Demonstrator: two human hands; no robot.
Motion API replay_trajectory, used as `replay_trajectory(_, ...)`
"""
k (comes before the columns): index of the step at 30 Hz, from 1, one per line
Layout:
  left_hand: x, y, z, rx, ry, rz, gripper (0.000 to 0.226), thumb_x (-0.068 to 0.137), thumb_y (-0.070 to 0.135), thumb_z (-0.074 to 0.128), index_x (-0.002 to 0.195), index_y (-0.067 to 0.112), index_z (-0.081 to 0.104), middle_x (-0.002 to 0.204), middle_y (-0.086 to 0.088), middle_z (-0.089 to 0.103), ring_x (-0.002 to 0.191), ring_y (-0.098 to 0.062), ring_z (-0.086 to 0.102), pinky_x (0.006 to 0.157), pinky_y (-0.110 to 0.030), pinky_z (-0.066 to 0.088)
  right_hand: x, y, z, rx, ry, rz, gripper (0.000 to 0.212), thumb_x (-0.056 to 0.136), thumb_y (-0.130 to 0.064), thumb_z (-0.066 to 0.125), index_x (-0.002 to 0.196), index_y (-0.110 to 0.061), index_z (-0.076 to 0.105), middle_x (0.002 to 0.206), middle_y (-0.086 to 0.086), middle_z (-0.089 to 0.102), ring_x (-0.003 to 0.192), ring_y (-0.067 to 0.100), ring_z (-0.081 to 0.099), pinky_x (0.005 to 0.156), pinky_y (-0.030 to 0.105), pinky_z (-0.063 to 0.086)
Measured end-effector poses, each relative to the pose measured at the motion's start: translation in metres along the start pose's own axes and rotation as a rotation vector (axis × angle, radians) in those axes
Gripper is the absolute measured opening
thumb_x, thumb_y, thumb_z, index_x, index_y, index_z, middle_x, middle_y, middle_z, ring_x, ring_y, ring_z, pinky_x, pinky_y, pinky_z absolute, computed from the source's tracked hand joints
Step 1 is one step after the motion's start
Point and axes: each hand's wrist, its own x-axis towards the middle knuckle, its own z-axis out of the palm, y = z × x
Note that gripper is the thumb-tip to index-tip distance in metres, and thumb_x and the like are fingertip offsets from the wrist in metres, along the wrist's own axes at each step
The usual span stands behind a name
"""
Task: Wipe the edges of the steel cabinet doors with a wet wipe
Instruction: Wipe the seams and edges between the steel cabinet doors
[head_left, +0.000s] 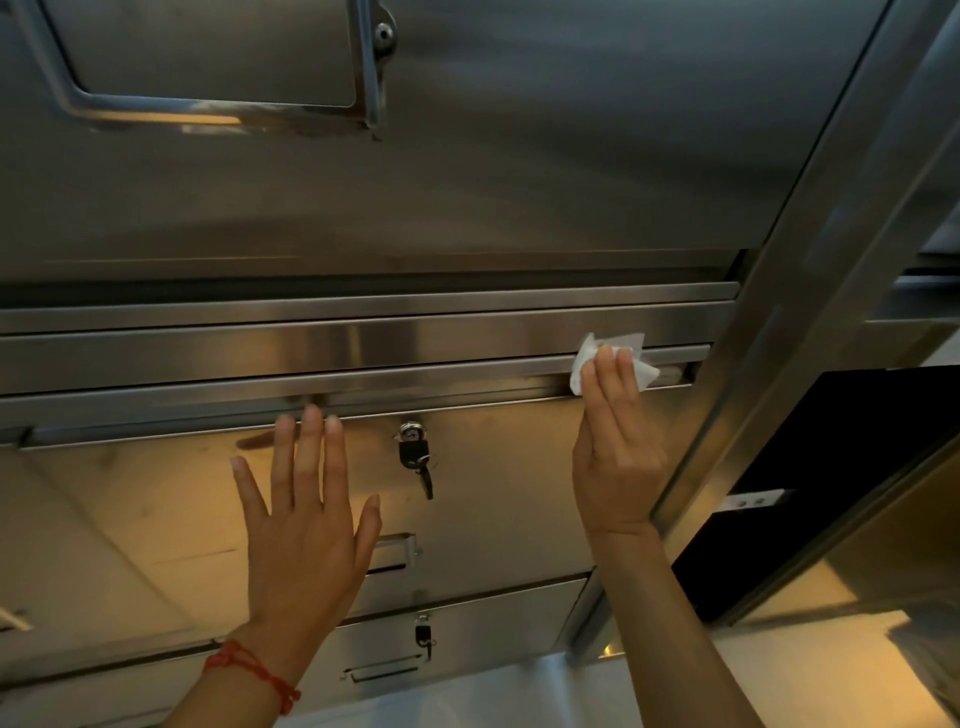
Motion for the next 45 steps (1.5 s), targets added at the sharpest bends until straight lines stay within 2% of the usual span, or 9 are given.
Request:
replay_trajectory(6, -0.001, 0.0, -0.001, -0.007, -0.009, -0.004, 0.067, 0.095, 0.049, 0.008, 0.146, 0.005, 0.008, 0.155, -0.013, 0.003, 0.143, -0.03, 0.0, 0.109, -0.062, 0.008, -0.004, -0.025, 0.007, 0.013, -0.01, -0.018, 0.027, 0.084, 0.001, 0.061, 0.109, 0.008, 0.062, 0.115, 0.025, 0.06, 0.111, 0.04, 0.055, 0.093, 0.047, 0.045)
replay_trajectory(11, -0.001, 0.001, -0.001, -0.002, -0.009, -0.004, 0.067, 0.096, 0.047, 0.009, 0.145, 0.002, 0.011, 0.153, -0.016, 0.01, 0.143, -0.032, 0.003, 0.109, -0.062, 0.009, -0.006, -0.049, 0.014, 0.034, -0.017, -0.038, 0.027, 0.085, -0.005, 0.058, 0.109, 0.006, 0.063, 0.115, 0.023, 0.061, 0.111, 0.038, 0.055, 0.095, 0.044, 0.043)
replay_trajectory(19, -0.001, 0.0, -0.002, -0.017, -0.018, -0.001, 0.067, 0.095, 0.048, 0.005, 0.145, 0.004, 0.01, 0.154, -0.009, 0.005, 0.144, -0.027, -0.004, 0.11, -0.057, 0.001, -0.01, -0.08, 0.023, 0.072, -0.027, -0.064, 0.025, 0.088, -0.003, 0.055, 0.11, 0.004, 0.063, 0.116, 0.02, 0.061, 0.113, 0.036, 0.055, 0.097, 0.041, 0.042)
replay_trajectory(25, -0.002, -0.001, -0.002, -0.019, -0.012, 0.008, 0.066, 0.096, 0.047, 0.006, 0.145, 0.004, 0.01, 0.154, -0.012, 0.005, 0.144, -0.028, -0.002, 0.11, -0.06, 0.006, -0.007, -0.099, 0.025, 0.109, -0.051, -0.108, 0.025, 0.084, -0.006, 0.061, 0.106, 0.004, 0.065, 0.114, 0.02, 0.063, 0.109, 0.036, 0.058, 0.092, 0.04, 0.05)
replay_trajectory(29, -0.004, -0.003, -0.002, -0.01, -0.019, 0.011, 0.065, 0.096, 0.047, 0.005, 0.146, 0.005, 0.011, 0.155, -0.011, 0.005, 0.143, -0.03, 0.001, 0.11, -0.059, 0.006, -0.005, -0.094, 0.022, 0.112, -0.079, -0.184, 0.025, 0.083, -0.004, 0.064, 0.107, 0.003, 0.065, 0.115, 0.019, 0.062, 0.11, 0.033, 0.058, 0.092, 0.038, 0.05)
replay_trajectory(33, -0.004, -0.004, -0.002, 0.007, -0.021, 0.022, 0.065, 0.096, 0.047, 0.008, 0.146, 0.006, 0.009, 0.157, -0.01, -0.005, 0.143, -0.031, 0.003, 0.111, -0.059, 0.005, -0.002, -0.078, 0.02, 0.107, -0.056, -0.261, 0.02, 0.091, -0.001, 0.054, 0.108, 0.003, 0.065, 0.117, 0.018, 0.061, 0.113, 0.03, 0.056, 0.095, 0.037, 0.047)
replay_trajectory(37, -0.003, -0.003, -0.003, 0.004, 0.016, 0.023, 0.07, 0.087, 0.04, 0.028, 0.145, 0.005, 0.012, 0.155, -0.011, 0.005, 0.144, -0.027, -0.001, 0.11, -0.059, 0.006, -0.005, -0.069, 0.021, 0.063, -0.054, -0.22, 0.024, 0.084, 0.0, 0.062, 0.108, 0.004, 0.065, 0.116, 0.019, 0.062, 0.113, 0.032, 0.056, 0.095, 0.039, 0.046)
replay_trajectory(42, -0.003, -0.003, -0.005, 0.014, 0.002, 0.03, 0.07, 0.086, 0.039, 0.03, 0.144, 0.004, 0.015, 0.154, -0.01, 0.008, 0.144, -0.026, -0.001, 0.11, -0.059, 0.006, -0.01, -0.091, 0.023, 0.062, -0.028, -0.064, 0.027, 0.096, -0.009, 0.045, 0.108, 0.005, 0.065, 0.116, 0.02, 0.061, 0.112, 0.036, 0.056, 0.096, 0.042, 0.044)
replay_trajectory(45, -0.003, -0.006, -0.006, 0.027, -0.012, 0.045, 0.069, 0.086, 0.039, 0.03, 0.145, 0.005, 0.014, 0.155, -0.008, 0.008, 0.143, -0.026, 0.002, 0.11, -0.059, 0.006, -0.009, -0.103, 0.024, 0.057, -0.041, -0.052, 0.025, 0.091, -0.008, 0.053, 0.108, 0.006, 0.065, 0.116, 0.021, 0.061, 0.112, 0.038, 0.056, 0.096, 0.043, 0.044)
